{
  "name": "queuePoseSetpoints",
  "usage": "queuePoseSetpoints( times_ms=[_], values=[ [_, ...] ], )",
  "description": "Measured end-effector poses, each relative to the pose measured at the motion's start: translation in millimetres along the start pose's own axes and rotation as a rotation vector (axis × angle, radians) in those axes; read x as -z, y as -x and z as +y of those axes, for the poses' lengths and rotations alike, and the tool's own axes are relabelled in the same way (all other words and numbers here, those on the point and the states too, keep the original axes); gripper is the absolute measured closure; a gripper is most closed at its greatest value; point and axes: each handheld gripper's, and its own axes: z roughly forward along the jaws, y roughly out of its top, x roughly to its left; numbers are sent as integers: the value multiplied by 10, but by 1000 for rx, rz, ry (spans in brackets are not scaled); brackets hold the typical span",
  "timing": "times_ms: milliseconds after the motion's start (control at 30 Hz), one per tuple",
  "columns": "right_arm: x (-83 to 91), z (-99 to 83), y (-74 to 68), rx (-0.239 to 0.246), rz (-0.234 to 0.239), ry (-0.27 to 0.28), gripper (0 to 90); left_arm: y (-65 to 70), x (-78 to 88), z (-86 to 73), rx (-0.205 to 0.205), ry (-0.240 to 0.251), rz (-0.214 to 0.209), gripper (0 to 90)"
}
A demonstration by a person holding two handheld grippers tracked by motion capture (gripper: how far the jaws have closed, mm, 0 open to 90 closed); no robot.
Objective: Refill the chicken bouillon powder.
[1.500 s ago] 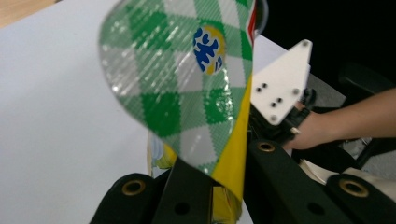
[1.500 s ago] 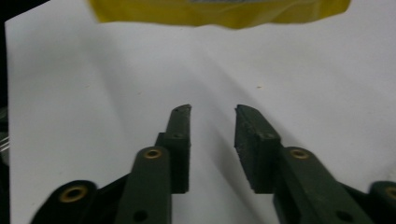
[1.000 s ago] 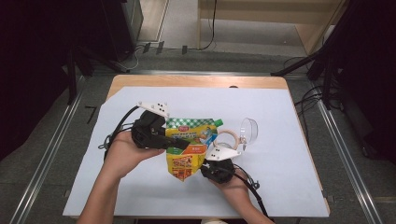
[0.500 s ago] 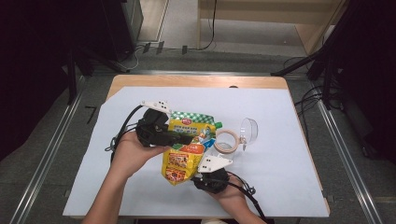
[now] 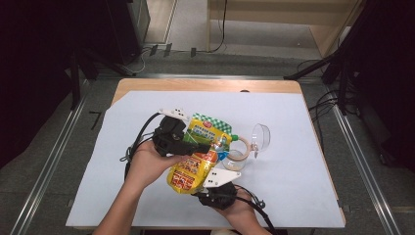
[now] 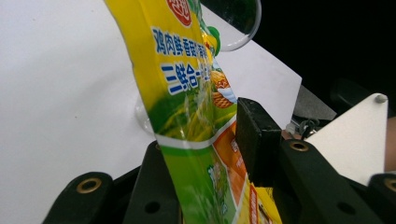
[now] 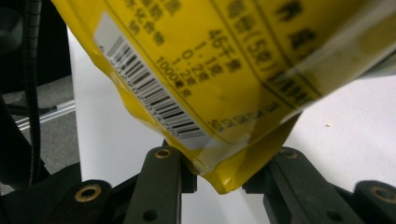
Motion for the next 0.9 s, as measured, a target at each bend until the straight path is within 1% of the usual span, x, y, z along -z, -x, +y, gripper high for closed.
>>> queuePoseSetpoints(
  times_ms=[200,267,333,367,433,500,567,667,733,767,800,833,900],
  values=[
    [8,24,-42,1,24,11,739,23,-75,2,1,3,11,656],
    [13,37,-53,2,30,15,735,34,-97,7,3,-5,23,641],
    [19,49,-59,8,34,20,730,44,-116,10,8,-6,23,625],
    [20,54,-65,8,36,22,729,47,-125,11,4,-5,23,623],
    [19,64,-68,3,43,28,726,59,-147,15,10,-6,25,611],
    [15,74,-77,-10,57,32,721,70,-176,19,14,-12,28,597],
    [9,84,-86,-11,70,37,712,80,-205,22,11,-21,26,586],
    [10,105,-109,-6,74,40,698,91,-237,28,6,-38,30,572],
    [17,118,-105,-6,78,45,708,90,-254,30,12,-38,37,556],
    [25,124,-97,-7,77,53,712,84,-264,31,13,-43,28,550],
    [30,132,-87,-5,82,58,705,85,-272,29,14,-40,29,546],
    [36,140,-76,-9,82,63,698,88,-277,28,15,-41,32,546],
    [56,156,-34,-38,90,71,688,89,-289,29,22,-40,36,525]
  ],
)
